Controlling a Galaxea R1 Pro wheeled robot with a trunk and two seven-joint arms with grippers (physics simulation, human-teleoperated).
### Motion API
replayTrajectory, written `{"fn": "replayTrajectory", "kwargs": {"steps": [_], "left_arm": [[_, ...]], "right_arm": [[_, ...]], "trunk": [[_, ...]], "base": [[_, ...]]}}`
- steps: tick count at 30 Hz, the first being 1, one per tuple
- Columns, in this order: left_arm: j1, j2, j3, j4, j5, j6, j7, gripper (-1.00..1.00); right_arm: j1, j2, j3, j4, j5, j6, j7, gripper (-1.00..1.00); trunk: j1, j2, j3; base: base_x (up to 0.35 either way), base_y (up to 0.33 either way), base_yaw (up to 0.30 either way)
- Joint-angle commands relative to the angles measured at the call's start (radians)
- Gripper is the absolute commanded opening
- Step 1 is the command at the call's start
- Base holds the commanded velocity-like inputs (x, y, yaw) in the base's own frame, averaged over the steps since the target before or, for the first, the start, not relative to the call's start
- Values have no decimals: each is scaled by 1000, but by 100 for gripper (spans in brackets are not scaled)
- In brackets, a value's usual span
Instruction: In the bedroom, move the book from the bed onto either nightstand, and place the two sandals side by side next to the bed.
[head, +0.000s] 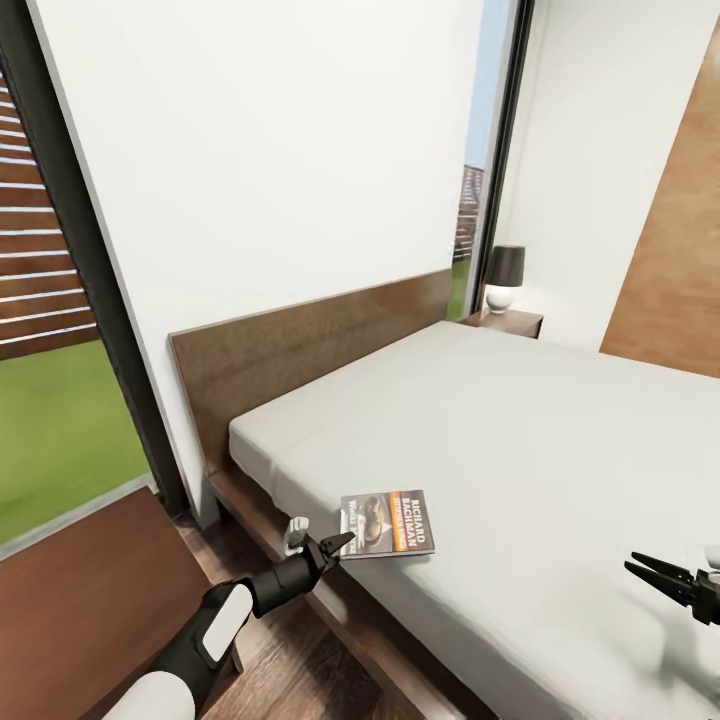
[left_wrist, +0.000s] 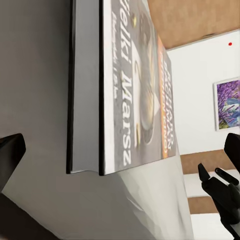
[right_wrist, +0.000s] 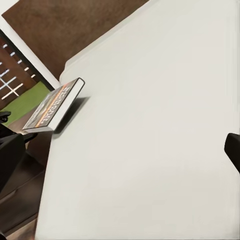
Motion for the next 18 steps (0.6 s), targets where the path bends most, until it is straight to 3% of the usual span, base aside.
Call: {"fn": "replayTrajectory", "kwargs": {"steps": [1, 18], "left_arm": [[0, 0, 1, 0, 5, 8, 0, 100], [0, 0, 0, 0, 5, 8, 0, 100]], "right_arm": [[-1, 0, 0, 0, -3, 11, 3, 100], [-1, 0, 0, 0, -3, 10, 3, 100]], "trunk": [[0, 0, -1], [0, 0, 1]], "base": [[0, 0, -41], [0, 0, -43]]}}
